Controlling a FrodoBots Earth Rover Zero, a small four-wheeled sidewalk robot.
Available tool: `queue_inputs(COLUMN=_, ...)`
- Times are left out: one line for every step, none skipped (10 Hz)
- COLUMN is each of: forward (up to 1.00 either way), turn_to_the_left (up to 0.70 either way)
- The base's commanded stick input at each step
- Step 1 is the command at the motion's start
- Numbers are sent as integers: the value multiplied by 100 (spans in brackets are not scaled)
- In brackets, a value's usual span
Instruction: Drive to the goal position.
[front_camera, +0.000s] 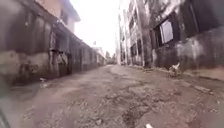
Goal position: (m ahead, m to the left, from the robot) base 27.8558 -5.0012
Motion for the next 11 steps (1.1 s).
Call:
queue_inputs(forward=85, turn_to_the_left=0)
queue_inputs(forward=85, turn_to_the_left=0)
queue_inputs(forward=85, turn_to_the_left=0)
queue_inputs(forward=85, turn_to_the_left=0)
queue_inputs(forward=79, turn_to_the_left=0)
queue_inputs(forward=80, turn_to_the_left=0)
queue_inputs(forward=80, turn_to_the_left=0)
queue_inputs(forward=80, turn_to_the_left=0)
queue_inputs(forward=82, turn_to_the_left=0)
queue_inputs(forward=82, turn_to_the_left=0)
queue_inputs(forward=82, turn_to_the_left=0)
